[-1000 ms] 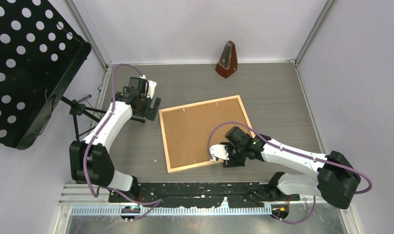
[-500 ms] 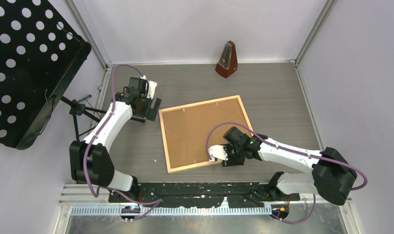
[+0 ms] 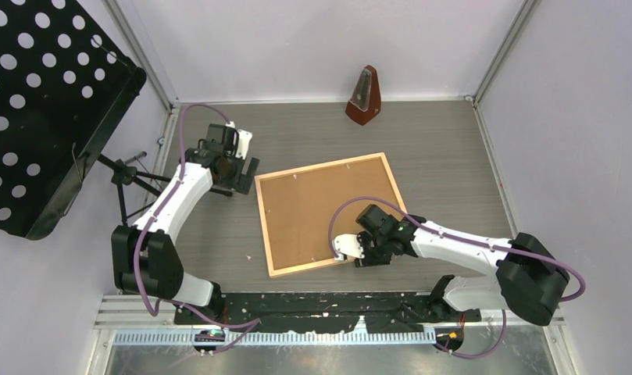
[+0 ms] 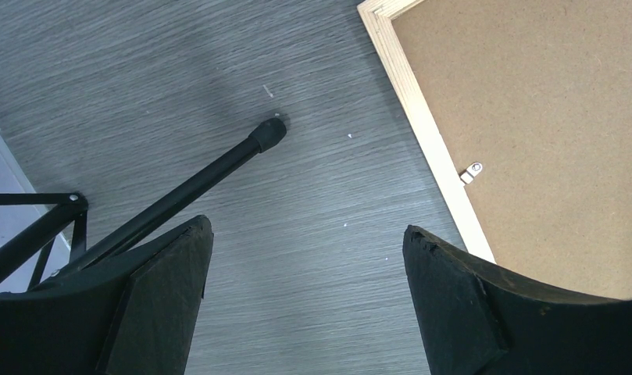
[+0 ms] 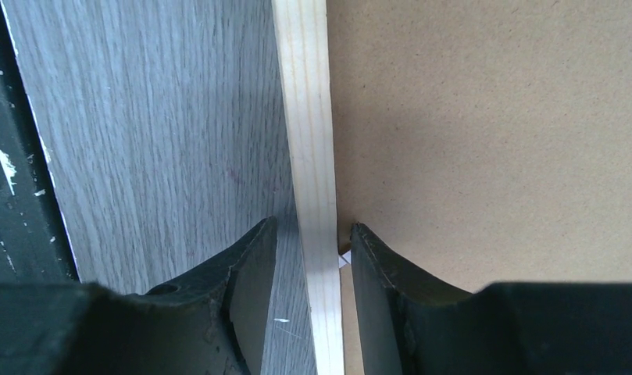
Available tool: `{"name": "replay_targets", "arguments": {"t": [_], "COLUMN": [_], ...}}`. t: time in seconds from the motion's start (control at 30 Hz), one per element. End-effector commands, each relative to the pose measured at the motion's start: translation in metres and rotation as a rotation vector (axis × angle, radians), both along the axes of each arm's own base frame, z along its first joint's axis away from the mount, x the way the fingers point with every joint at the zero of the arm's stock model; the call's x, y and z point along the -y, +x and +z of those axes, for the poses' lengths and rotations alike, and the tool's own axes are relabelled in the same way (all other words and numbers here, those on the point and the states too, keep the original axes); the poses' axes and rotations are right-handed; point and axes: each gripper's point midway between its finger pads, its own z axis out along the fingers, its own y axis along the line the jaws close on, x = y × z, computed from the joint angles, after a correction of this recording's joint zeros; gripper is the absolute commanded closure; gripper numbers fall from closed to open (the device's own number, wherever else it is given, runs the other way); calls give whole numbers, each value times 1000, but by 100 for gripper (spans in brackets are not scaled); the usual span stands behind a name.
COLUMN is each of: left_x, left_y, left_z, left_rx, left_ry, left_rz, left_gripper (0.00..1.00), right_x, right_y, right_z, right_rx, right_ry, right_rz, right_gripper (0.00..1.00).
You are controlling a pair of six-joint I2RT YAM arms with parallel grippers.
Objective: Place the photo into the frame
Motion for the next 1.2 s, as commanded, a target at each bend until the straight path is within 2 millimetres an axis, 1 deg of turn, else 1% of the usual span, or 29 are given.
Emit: {"name": "replay_targets", "arguments": {"t": [0.0,0.2,0.4,0.5,0.57,0.6,0.63,0.67,0.8,0.97,1.07,1.17], "left_x": [0,0,-1,-1,-1,-1,-1,-1,0,7,13,18], "left_y": [5,5,5,5,5,5,5,6,7,5,-2,-15], "left_z": [5,3,2,3,5,6,7,9,18,32,42,52], "left_rx": [30,23,21,24,32,37,44,50,77,105,120,140], "left_ry": [-8,-6,-2,-3,-3,-3,-4,-5,-10,-39,-64,-89], "left_rz": [-11,-10,-8,-8,-10,-12,-11,-13,-19,-66,-118,-181], "left_gripper": [10,10,11,10,9,8,8,7,7,6,5,4], "right_x": [-4,-3,-5,-7,-10,-15,-15,-19,-28,-38,-42,-47], "right_y": [-1,-2,-2,-2,-1,2,-1,0,1,3,5,8], "right_z": [-4,-4,-2,3,11,18,22,29,51,68,71,74], "right_rx": [-8,-16,-21,-25,-26,-18,-28,-27,-21,-34,-52,-67], "right_ry": [3,0,0,7,22,40,45,64,118,166,185,195], "right_rz": [11,10,6,3,1,0,1,3,0,-37,-73,-103], "right_gripper": [54,60,68,76,83,88,90,93,94,94,94,94]}}
